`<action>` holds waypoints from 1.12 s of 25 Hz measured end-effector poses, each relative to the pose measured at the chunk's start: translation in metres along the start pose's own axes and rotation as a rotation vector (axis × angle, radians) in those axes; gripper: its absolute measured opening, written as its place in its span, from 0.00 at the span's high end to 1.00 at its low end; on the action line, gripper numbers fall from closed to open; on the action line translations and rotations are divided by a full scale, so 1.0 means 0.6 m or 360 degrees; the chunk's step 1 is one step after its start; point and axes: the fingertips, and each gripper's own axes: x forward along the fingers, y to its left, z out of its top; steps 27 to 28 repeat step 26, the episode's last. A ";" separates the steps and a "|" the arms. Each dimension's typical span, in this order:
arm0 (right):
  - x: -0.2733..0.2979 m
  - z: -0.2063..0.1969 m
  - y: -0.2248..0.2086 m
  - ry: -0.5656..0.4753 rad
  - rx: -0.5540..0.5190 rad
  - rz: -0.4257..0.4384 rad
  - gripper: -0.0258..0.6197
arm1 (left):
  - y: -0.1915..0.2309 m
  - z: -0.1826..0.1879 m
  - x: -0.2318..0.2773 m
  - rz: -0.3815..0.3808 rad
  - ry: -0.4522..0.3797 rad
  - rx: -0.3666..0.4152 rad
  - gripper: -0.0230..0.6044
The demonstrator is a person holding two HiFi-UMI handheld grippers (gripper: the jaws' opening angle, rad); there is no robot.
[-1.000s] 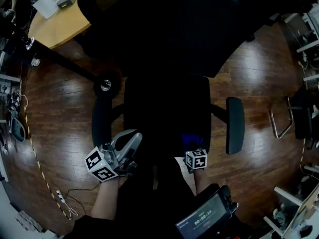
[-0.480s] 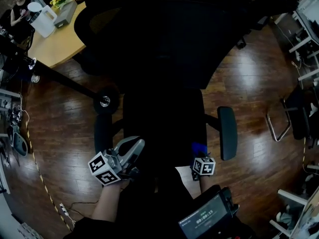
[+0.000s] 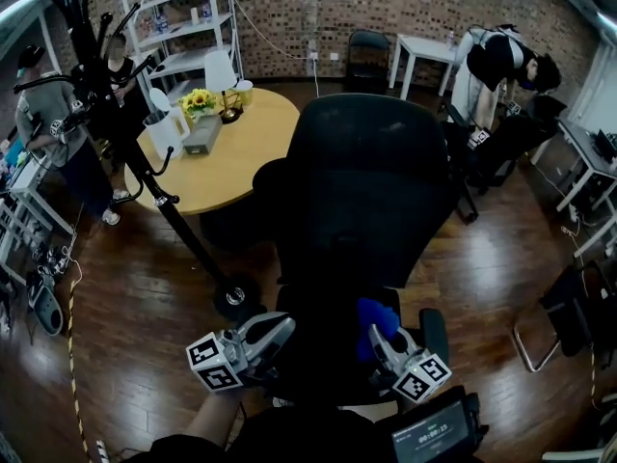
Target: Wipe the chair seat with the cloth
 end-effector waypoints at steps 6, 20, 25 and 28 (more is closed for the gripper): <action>-0.035 0.107 0.067 -0.0249 -0.0130 0.0070 0.87 | -0.046 0.042 0.007 -0.0122 -0.0098 0.0010 0.96; -0.067 0.101 0.092 -0.0256 -0.0172 0.0059 0.87 | -0.082 0.012 0.041 -0.0256 -0.0092 -0.0068 0.96; -0.074 0.103 0.102 -0.0259 -0.0177 0.0082 0.87 | -0.087 0.002 0.044 -0.0257 -0.0091 -0.0053 0.96; -0.075 0.104 0.104 -0.0259 -0.0176 0.0083 0.87 | -0.087 0.000 0.044 -0.0257 -0.0093 -0.0051 0.96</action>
